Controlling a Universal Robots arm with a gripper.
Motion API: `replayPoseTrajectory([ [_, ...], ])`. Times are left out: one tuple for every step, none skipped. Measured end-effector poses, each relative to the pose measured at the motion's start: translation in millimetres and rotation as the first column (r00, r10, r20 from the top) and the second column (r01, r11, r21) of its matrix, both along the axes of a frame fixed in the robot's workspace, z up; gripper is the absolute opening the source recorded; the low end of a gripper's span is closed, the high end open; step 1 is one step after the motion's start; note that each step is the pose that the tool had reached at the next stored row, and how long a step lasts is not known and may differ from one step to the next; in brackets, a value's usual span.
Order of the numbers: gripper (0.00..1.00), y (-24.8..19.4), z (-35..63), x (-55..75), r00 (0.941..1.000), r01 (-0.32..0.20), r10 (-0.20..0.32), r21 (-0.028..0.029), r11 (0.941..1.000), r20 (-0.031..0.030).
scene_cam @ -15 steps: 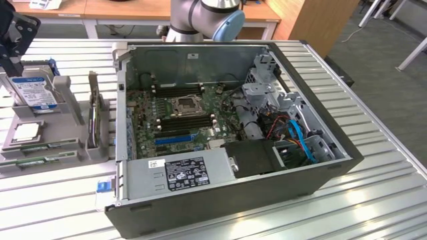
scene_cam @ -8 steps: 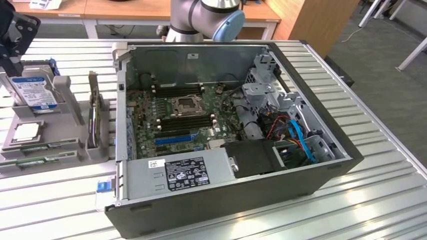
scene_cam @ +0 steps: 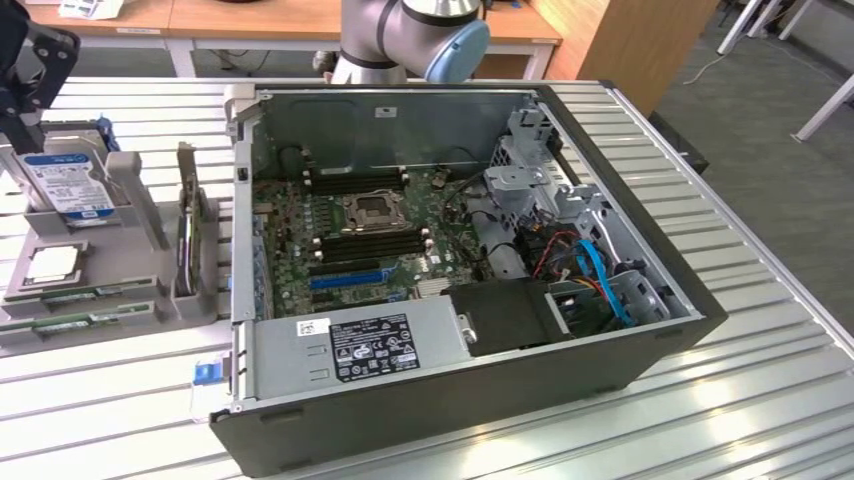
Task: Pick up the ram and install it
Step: 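Pick up the ram and move it above insertion slot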
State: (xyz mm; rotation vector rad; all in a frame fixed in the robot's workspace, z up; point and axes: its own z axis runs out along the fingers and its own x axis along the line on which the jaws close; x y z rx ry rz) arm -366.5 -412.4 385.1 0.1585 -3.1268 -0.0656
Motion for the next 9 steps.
replayPoseTrajectory([
  [0.10, 0.0, 0.0, 0.0, 0.9999, -0.013, 0.013, 0.0001, 0.9999, 0.0000],
  [0.10, 0.0, 0.0, 0.0, 0.9997, -0.025, 0.025, 0.0000, 0.9997, -0.0001],
  [0.10, 0.0, 0.0, 0.0, 0.9993, -0.037, 0.037, 0.0000, 0.9993, 0.0000],
  [0.10, 0.0, 0.0, 0.0, 0.9988, -0.050, 0.050, 0.0000, 0.9988, 0.0000],
  [0.10, 0.0, 0.0, 0.0, 0.9980, -0.063, 0.063, 0.0000, 0.9980, 0.0000],
  [0.10, 0.0, 0.0, 0.0, 0.9971, -0.076, 0.076, 0.0000, 0.9971, 0.0000],
  [0.10, 0.0, 0.0, 0.0, 0.9961, -0.088, 0.088, 0.0000, 0.9961, 0.0000],
  [0.10, 0.0, 0.0, 0.0, 0.9949, -0.101, 0.101, 0.0000, 0.9949, 0.0000],
  [0.10, 0.0, 0.0, 0.0, 0.9935, -0.114, 0.114, 0.0000, 0.9935, 0.0000],
])
